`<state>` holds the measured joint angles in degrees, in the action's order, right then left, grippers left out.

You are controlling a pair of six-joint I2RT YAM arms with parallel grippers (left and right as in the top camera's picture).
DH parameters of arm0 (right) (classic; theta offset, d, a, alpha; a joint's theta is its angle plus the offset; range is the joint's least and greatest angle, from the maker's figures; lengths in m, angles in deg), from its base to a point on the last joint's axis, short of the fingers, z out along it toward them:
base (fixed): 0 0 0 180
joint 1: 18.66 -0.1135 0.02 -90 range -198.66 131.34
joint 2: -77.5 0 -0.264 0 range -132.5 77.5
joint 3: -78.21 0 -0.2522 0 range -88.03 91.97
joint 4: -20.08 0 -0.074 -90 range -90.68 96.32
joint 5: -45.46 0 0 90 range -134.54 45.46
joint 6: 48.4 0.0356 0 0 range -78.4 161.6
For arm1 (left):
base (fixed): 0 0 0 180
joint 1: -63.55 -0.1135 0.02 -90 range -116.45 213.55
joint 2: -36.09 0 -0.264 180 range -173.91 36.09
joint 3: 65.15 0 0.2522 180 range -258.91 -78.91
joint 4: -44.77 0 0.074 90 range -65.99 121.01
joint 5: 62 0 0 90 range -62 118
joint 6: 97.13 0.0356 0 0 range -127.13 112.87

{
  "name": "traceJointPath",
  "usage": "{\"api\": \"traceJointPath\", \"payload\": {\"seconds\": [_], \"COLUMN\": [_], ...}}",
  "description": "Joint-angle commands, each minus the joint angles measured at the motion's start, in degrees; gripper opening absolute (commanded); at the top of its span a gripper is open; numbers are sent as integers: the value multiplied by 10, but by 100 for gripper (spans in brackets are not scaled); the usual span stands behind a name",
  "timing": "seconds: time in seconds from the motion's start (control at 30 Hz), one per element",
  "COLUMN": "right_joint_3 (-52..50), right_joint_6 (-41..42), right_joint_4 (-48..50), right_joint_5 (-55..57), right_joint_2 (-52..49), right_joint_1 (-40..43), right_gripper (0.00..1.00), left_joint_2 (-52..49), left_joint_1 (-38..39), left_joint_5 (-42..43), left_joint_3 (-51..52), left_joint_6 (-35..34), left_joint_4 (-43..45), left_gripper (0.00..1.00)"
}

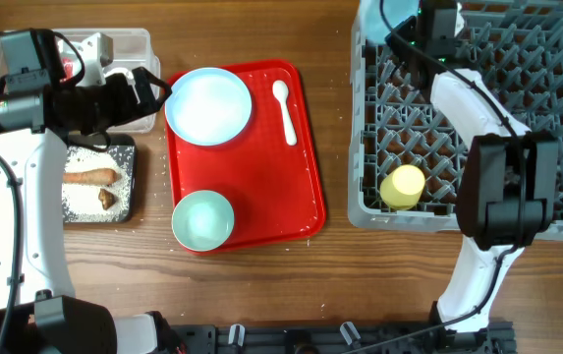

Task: Sort waste into correct bins and load items into the dishwasher rack

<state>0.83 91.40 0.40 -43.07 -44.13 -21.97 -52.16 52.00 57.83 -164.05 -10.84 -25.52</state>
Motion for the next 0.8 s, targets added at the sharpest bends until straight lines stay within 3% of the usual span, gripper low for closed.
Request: {"api": "traceJointPath", "payload": {"seconds": [0.0, 0.27, 0.33, 0.4, 0.47, 0.6, 0.77], "right_joint_3": [-1, 0, 0, 0, 0, 0, 0], "right_joint_6": [-24, -111, -180, -233, -245, -242, -245], "right_joint_4": [-5, -7, -12, -48, -70, -78, -116], "right_joint_5": [-18, -52, -102, -153, -208, -353, -375], "right_joint_2": [6, 59, 66, 68, 69, 69, 69], "right_joint_1": [0, 0, 0, 8, 30, 93, 95], "right_gripper": [4, 4, 17, 43, 57, 60, 59], "left_joint_2": [0, 0, 0, 0, 0, 0, 0], "left_joint_1": [-3, -3, -3, -3, -3, -3, -3], "left_joint_5": [1, 1, 1, 1, 1, 1, 1], "left_joint_3": [-4, -4, -4, -4, -4, -4, -4], "left_joint_6": [3, 3, 3, 3, 3, 3, 3], "left_joint_4": [1, 1, 1, 1, 1, 1, 1], "left_gripper": [100, 100, 100, 100, 100, 100, 100]}}
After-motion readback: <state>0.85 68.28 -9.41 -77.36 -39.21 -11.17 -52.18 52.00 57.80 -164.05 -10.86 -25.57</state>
